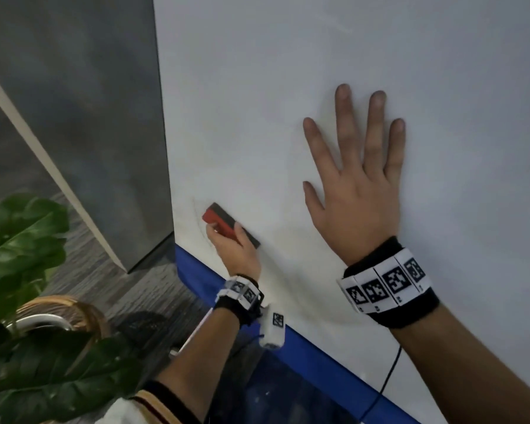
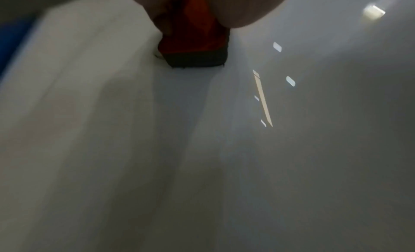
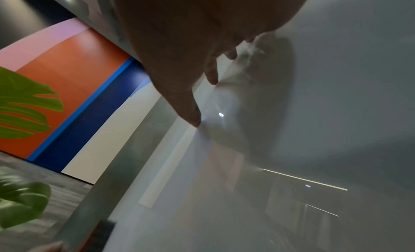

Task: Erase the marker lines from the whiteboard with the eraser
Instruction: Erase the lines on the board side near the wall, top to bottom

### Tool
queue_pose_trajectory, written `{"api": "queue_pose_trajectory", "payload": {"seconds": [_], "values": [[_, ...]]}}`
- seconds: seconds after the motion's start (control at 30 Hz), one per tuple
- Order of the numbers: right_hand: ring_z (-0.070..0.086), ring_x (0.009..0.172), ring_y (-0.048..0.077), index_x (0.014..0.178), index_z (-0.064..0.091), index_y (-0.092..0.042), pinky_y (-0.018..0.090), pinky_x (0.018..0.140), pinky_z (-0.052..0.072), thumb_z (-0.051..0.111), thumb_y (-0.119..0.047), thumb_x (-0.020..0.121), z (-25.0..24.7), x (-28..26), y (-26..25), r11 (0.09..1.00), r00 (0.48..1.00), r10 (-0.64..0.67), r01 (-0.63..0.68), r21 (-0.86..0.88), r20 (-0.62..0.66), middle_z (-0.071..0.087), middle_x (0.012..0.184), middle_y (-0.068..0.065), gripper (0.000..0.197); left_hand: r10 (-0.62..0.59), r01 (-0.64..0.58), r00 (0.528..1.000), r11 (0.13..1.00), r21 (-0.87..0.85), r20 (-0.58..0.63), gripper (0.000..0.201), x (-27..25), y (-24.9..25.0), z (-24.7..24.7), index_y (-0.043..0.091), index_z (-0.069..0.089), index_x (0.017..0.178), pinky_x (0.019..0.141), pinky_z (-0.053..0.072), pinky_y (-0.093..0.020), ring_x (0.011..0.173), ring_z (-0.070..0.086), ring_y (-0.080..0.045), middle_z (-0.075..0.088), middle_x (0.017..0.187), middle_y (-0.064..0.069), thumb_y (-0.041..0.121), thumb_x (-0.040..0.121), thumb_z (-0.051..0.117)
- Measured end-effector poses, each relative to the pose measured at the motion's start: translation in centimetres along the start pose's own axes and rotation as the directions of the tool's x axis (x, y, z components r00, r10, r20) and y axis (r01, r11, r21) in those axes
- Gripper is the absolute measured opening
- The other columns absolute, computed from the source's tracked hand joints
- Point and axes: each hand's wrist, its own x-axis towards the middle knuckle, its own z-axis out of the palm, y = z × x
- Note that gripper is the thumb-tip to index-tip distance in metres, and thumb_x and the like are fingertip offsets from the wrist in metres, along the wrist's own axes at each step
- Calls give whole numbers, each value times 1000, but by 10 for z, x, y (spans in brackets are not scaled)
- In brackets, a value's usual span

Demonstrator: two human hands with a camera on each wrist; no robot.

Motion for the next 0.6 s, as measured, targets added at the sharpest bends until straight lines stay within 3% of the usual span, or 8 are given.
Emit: {"api": "queue_pose_trajectory", "payload": {"seconds": [0.03, 0.1, 0.17, 0.23, 0.3, 0.4, 0.53, 0.6], "values": [[6, 153, 45, 161, 22, -22, 51, 123, -12, 66, -34, 91, 1, 0, -1, 1000, 1000, 8, -8, 3, -5, 9, 169, 16, 83, 67, -68, 990, 998, 10, 128, 43, -24, 5, -1, 15, 34, 140, 98, 52, -27, 111, 61, -22, 56, 129, -4, 19, 103, 55], [6, 152, 45, 161, 21, -22, 51, 122, -13, 65, -37, 92, 3, 0, -4, 1000, 999, 21, -21, 5, -24, 10, 168, 17, 83, 216, -244, 902, 969, 31, 373, 39, -63, 9, -5, 29, 34, 133, 92, 51, -20, 105, 58, -13, 53, 119, 5, 26, 101, 58], [8, 151, 46, 161, 20, -22, 50, 122, -15, 63, -38, 93, 6, 0, -4, 1000, 999, 26, -26, -3, -35, 11, 168, 17, 82, 257, -294, 871, 955, 26, 419, 36, -60, 11, -8, 35, 31, 126, 89, 50, -20, 102, 57, -13, 51, 115, 6, 29, 102, 56], [10, 151, 46, 161, 20, -22, 49, 122, -16, 62, -39, 94, 7, 0, -4, 1000, 999, 28, -29, -12, -32, 12, 168, 18, 81, 197, -219, 926, 975, 32, 322, 37, -30, 2, -10, 32, 28, 131, 90, 51, -16, 103, 59, -10, 53, 120, 5, 27, 104, 53], [11, 151, 47, 161, 22, -22, 49, 122, -14, 63, -38, 93, 8, -1, -4, 999, 999, 32, -33, -23, -20, 13, 168, 18, 81, 27, -35, 979, 999, 37, 204, 42, -3, -28, -14, 19, 28, 140, 96, 53, -26, 110, 60, -19, 54, 131, -5, 24, 105, 51], [11, 152, 46, 161, 23, -22, 50, 122, -14, 63, -35, 92, 7, -3, -8, 999, 999, 48, -48, -3, -17, 13, 168, 17, 81, -383, 369, 915, 922, 119, 129, 49, -2, -82, -22, -2, 25, 142, 105, 48, -44, 124, 55, -41, 50, 139, -26, 17, 106, 52], [8, 151, 45, 161, 22, -22, 50, 122, -14, 63, -34, 93, 6, -4, -7, 1000, 1000, 21, -21, -13, -18, 12, 168, 17, 81, -351, 351, 934, 936, 19, 70, 46, 13, -66, -14, -6, 26, 140, 90, 42, -28, 123, 54, -40, 48, 139, -28, 13, 106, 51], [9, 151, 45, 161, 22, -22, 50, 122, -13, 63, -34, 93, 7, -5, -5, 1000, 1000, 5, -5, -13, -18, 13, 168, 17, 80, -234, 232, 971, 971, -59, -48, 44, 48, -30, -12, -4, 28, 139, 94, 44, -33, 122, 55, -40, 50, 138, -29, 15, 106, 50]]}}
